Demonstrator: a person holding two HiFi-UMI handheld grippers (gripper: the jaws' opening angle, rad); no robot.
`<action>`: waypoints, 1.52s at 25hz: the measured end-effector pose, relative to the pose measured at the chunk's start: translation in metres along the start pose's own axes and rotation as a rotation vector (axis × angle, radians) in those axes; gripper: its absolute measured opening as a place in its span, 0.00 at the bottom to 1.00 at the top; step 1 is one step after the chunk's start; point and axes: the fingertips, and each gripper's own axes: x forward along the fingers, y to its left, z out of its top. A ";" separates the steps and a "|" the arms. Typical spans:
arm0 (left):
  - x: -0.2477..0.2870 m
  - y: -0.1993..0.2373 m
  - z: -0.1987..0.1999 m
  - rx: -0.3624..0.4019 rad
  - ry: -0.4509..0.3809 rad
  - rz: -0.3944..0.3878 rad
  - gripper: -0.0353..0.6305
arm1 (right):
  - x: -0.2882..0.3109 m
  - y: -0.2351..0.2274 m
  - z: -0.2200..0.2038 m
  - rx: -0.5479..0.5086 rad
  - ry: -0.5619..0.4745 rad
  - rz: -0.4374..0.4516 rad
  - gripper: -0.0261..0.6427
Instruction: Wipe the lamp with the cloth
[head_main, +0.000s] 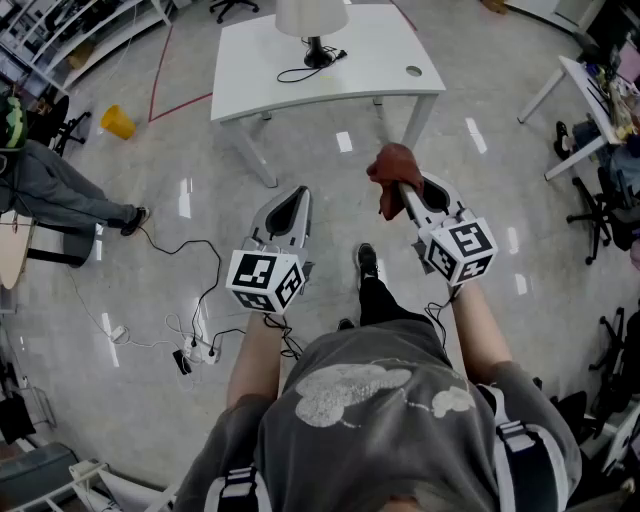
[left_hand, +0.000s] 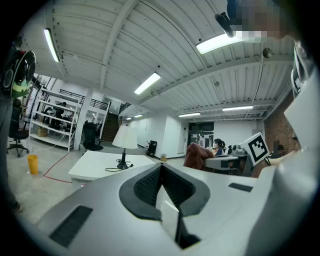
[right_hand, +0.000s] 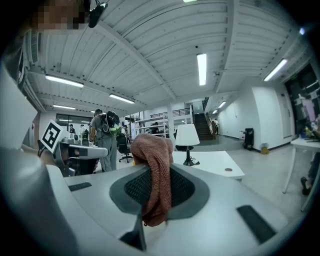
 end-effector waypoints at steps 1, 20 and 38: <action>-0.001 -0.002 -0.001 0.001 -0.003 0.002 0.06 | 0.001 -0.003 -0.001 0.004 -0.006 0.002 0.12; 0.201 0.091 0.044 0.030 -0.022 0.096 0.06 | 0.196 -0.157 0.058 -0.001 -0.014 0.128 0.13; 0.289 0.199 0.064 0.000 -0.024 0.033 0.06 | 0.310 -0.194 0.093 -0.002 -0.023 0.049 0.13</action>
